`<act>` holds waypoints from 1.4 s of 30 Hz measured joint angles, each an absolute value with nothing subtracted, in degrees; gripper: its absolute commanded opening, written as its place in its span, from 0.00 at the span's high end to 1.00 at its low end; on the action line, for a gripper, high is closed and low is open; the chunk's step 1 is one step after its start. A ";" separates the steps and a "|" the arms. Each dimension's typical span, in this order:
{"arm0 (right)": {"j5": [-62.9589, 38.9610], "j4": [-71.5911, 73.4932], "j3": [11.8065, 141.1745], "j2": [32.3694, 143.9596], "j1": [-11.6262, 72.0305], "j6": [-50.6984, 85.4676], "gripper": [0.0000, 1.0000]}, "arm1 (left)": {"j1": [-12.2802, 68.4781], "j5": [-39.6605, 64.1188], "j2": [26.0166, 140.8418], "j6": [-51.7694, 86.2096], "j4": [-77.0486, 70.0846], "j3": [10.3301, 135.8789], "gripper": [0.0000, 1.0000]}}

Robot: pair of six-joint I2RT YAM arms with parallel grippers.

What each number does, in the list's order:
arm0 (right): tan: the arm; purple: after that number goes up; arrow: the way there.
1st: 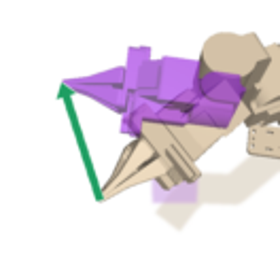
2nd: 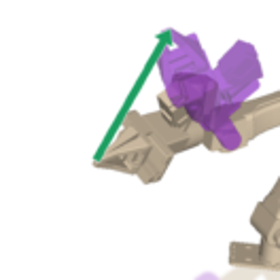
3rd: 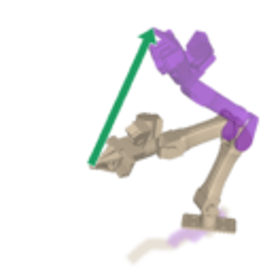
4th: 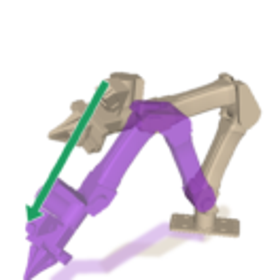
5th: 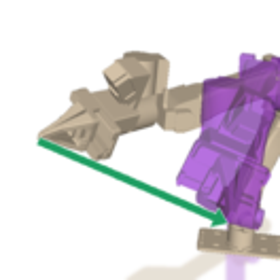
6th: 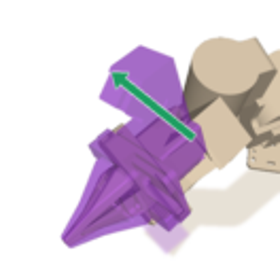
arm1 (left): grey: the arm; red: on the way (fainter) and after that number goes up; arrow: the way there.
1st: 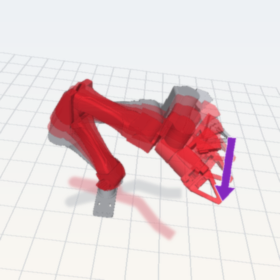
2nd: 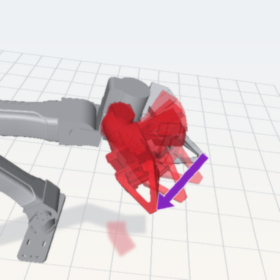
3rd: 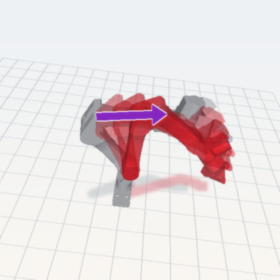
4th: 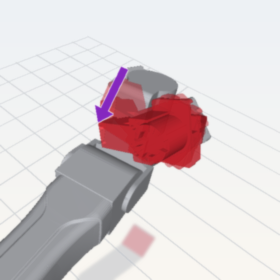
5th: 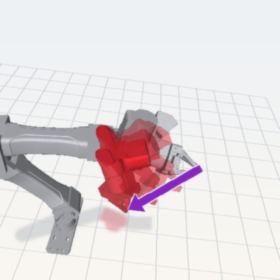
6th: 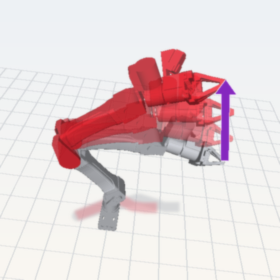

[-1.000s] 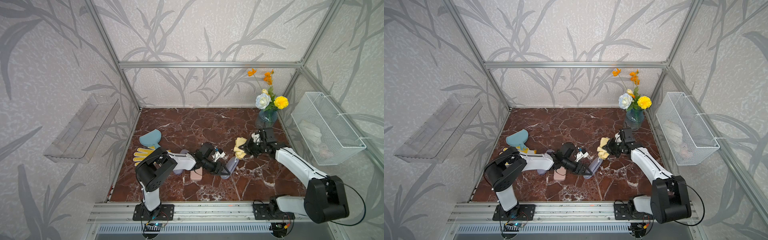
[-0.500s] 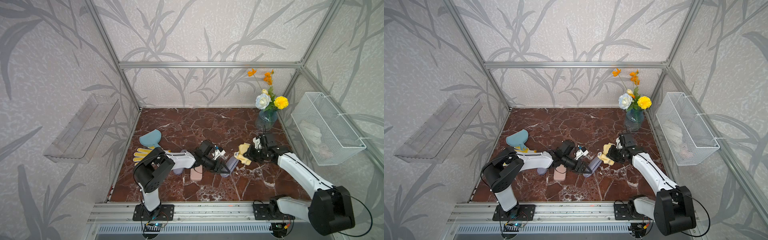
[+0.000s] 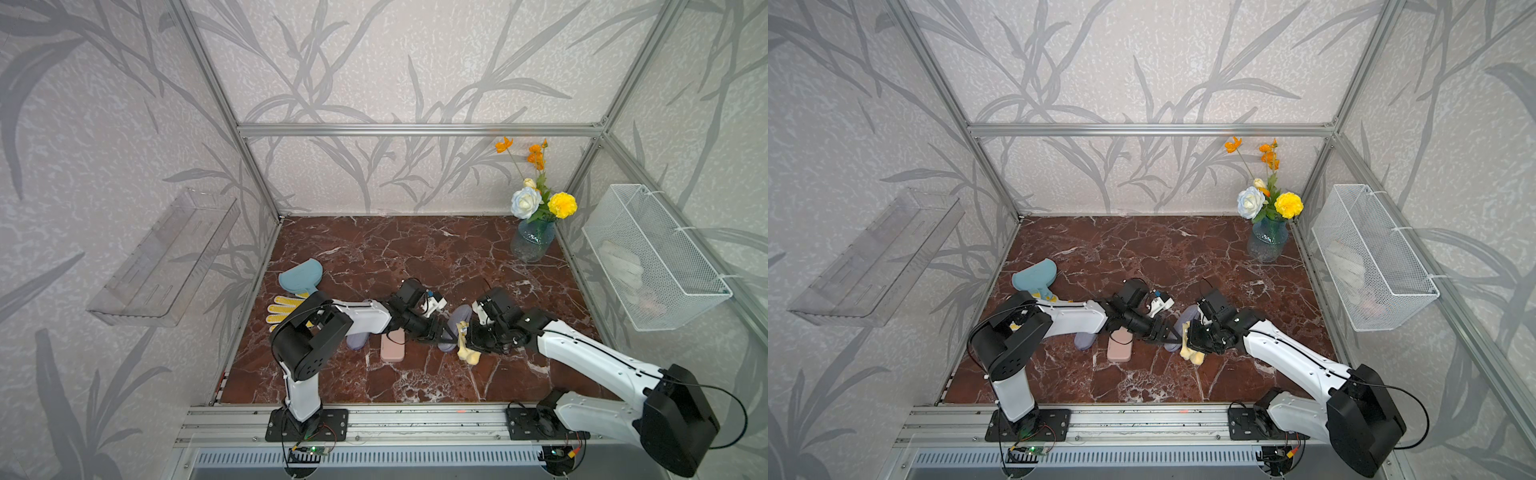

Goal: Wipe the eyeglass case
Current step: Wipe the dirt from the eyeglass case.

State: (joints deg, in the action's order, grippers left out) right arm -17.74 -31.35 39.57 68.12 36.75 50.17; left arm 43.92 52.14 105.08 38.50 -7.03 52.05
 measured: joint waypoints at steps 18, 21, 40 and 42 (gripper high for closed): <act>-13.08 -25.71 55.02 86.74 16.08 40.69 1.00 | 45.84 50.52 103.50 37.17 -8.16 48.75 1.00; -12.43 -26.17 52.73 86.85 15.11 39.68 1.00 | 46.22 51.33 103.46 38.06 -10.02 48.77 1.00; -32.25 -11.97 32.03 72.90 21.41 62.24 1.00 | 45.54 51.09 101.60 37.60 -11.42 53.56 1.00; -32.27 -12.45 32.05 69.87 20.49 64.20 1.00 | 45.15 51.35 101.60 36.86 -12.25 54.13 1.00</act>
